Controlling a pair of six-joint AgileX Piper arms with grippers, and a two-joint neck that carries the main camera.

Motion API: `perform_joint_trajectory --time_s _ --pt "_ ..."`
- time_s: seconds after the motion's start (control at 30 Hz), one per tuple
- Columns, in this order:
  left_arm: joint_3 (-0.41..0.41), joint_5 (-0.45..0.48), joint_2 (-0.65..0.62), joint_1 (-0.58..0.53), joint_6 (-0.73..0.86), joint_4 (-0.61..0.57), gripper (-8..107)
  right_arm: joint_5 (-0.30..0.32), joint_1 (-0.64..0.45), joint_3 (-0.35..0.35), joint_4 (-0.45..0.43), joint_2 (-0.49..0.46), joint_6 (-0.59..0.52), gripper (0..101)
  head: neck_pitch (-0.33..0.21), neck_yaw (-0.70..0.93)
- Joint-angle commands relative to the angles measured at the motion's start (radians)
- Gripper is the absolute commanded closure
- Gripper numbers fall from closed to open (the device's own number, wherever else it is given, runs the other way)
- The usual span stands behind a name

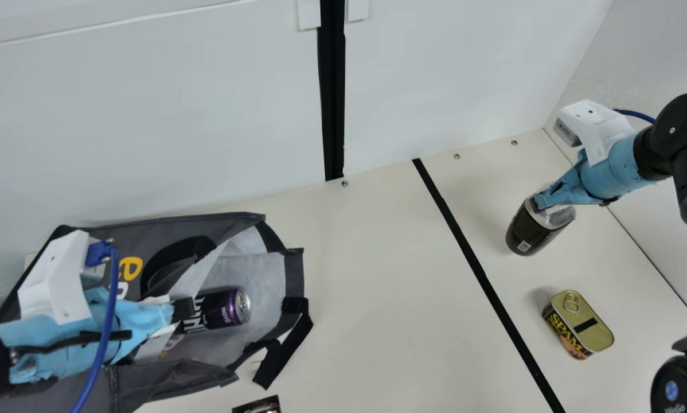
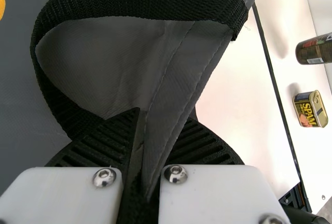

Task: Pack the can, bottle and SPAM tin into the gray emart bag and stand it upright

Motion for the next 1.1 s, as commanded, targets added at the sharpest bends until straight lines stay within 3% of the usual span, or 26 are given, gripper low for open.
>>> perform_joint_trajectory --time_s 0.0,1.07 --pt "0.0 0.0 0.0 0.0 0.0 0.0 107 -0.002 0.009 0.01 0.009 -0.012 -0.006 101 -0.023 -0.002" --pt "0.0 0.0 0.0 0.0 0.0 0.0 107 -0.002 0.255 0.265 0.154 -0.234 -0.195 101 -0.023 -0.002"
